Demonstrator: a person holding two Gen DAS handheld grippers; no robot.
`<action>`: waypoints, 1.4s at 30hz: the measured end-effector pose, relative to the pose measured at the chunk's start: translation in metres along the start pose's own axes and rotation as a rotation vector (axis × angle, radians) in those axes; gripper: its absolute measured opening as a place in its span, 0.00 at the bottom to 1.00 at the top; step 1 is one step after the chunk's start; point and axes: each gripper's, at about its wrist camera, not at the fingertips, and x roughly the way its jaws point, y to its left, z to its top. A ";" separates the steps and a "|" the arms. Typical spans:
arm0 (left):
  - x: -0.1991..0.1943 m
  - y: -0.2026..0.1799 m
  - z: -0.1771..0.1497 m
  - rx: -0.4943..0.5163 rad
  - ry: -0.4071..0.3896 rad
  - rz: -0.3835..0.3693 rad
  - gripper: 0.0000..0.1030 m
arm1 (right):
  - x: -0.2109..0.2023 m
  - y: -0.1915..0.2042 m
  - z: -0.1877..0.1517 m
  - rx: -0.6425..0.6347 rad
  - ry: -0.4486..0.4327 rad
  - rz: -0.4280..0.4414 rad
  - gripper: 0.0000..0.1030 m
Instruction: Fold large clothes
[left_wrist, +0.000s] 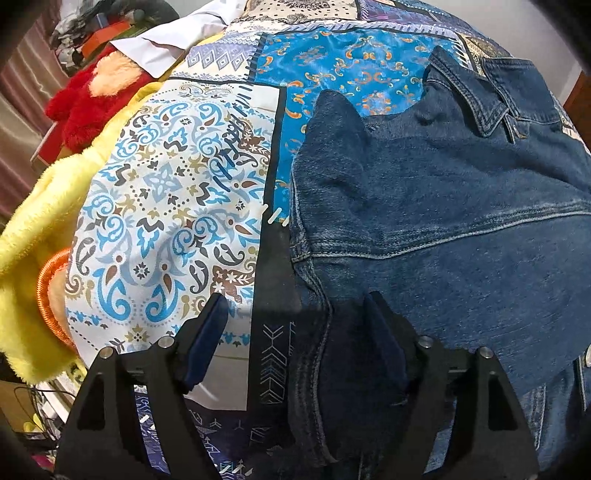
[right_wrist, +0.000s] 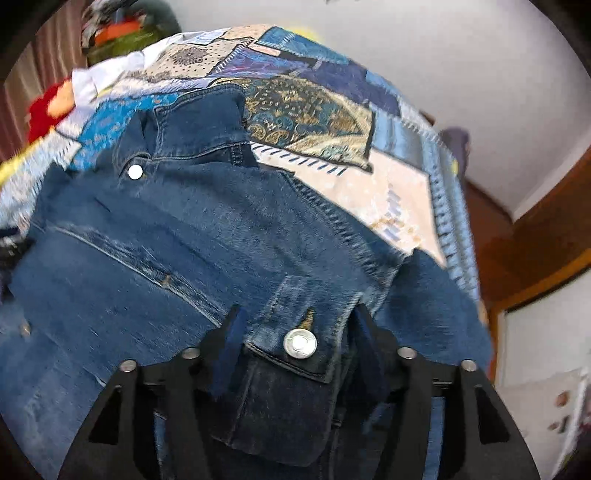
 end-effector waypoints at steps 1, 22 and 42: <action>-0.001 0.001 0.001 0.005 0.003 0.004 0.74 | -0.007 -0.002 -0.001 -0.008 -0.020 -0.008 0.67; -0.133 -0.137 0.064 0.187 -0.249 -0.181 0.74 | -0.079 -0.197 -0.122 0.570 -0.049 0.137 0.78; -0.067 -0.278 0.053 0.381 -0.078 -0.244 0.75 | 0.059 -0.261 -0.222 1.094 0.133 0.431 0.63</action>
